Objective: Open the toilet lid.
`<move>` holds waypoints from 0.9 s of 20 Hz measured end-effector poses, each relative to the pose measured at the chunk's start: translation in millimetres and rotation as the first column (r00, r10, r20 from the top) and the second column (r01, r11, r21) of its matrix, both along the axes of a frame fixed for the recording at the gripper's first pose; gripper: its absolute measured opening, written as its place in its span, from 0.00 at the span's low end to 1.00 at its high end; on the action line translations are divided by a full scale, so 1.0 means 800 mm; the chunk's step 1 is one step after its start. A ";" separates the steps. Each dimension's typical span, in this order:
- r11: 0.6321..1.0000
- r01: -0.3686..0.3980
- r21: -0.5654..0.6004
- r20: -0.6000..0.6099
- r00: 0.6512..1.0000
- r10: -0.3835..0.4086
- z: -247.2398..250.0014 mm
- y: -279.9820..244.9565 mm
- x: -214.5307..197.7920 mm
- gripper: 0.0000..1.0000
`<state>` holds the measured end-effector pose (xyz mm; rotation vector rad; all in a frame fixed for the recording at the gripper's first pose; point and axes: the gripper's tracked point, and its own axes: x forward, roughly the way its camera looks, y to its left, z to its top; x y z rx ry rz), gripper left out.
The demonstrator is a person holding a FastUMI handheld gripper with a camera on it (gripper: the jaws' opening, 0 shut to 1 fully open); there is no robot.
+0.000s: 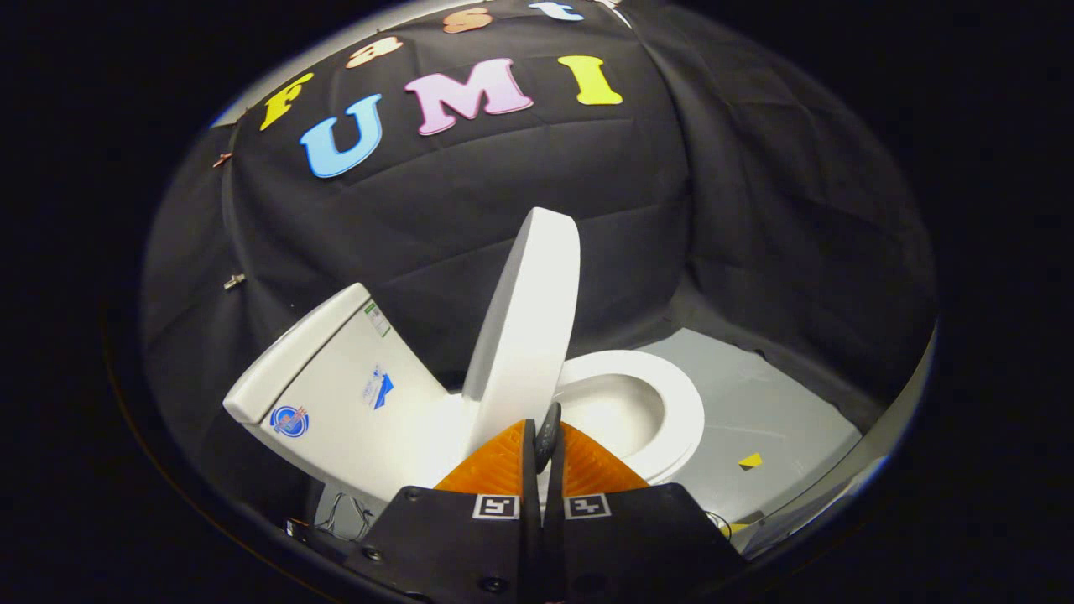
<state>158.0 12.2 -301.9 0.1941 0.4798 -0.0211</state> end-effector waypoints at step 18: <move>0.967 -0.224 -0.125 0.132 0.962 0.240 0.050 0.195 -0.006 0.05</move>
